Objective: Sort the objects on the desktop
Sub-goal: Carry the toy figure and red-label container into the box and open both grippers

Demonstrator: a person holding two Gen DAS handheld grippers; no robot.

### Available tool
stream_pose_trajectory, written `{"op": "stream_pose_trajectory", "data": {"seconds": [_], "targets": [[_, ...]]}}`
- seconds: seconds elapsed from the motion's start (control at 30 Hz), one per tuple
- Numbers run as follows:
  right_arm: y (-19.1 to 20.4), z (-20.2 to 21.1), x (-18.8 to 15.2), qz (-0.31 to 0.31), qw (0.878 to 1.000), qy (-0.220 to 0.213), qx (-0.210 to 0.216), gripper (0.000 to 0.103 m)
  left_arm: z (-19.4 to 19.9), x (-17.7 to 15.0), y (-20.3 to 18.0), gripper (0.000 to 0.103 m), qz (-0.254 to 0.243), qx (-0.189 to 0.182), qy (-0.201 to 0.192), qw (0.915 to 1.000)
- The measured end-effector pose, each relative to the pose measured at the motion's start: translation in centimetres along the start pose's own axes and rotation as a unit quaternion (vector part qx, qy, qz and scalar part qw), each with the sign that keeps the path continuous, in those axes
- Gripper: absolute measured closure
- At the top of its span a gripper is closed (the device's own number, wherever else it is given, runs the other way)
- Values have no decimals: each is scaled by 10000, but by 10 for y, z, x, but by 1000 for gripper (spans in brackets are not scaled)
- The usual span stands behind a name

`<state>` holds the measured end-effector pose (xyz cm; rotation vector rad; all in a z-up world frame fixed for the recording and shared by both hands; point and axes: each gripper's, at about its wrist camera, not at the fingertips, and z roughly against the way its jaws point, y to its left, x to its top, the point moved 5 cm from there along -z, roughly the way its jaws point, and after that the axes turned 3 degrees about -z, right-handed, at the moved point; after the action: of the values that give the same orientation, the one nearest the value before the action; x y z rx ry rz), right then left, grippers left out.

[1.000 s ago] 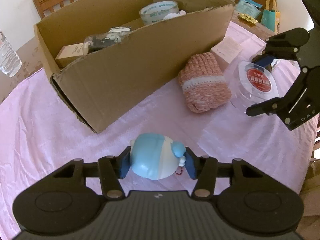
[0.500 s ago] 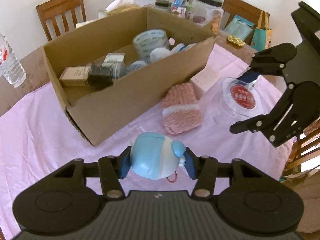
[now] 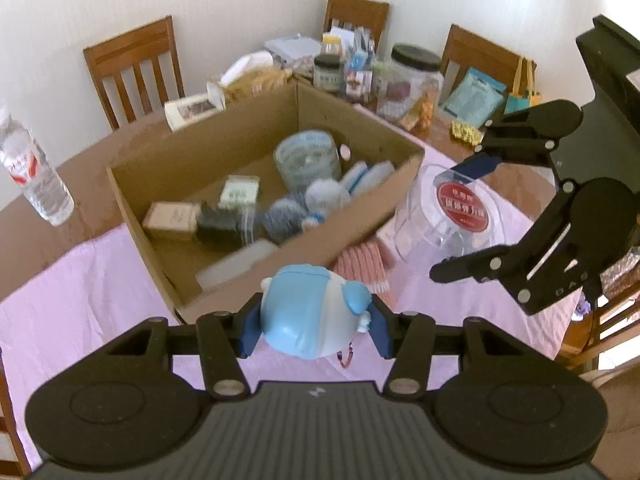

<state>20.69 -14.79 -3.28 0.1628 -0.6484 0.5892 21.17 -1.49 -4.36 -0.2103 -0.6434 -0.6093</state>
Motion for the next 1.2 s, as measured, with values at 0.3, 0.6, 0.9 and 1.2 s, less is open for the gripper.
{"op": "stream_pose_trajectory", "data": {"seconds": [0.3,0.6,0.9,1.2], "targets": [[-7,8,34,205,9991,-373,-6,22,4,36,17,50,-18,234,-274,9993],[-27,-2,66,322,9984,-455,14,22,-20,51,42,50,86,269,-185,9994],[-49,-37,94,379,9987,-338,110,22,-50,57,76,23,328,384,-37,9987],[-67,-79,113,301,9993,-81,183,22,-56,47,89,18,510,415,139,9977]]}}
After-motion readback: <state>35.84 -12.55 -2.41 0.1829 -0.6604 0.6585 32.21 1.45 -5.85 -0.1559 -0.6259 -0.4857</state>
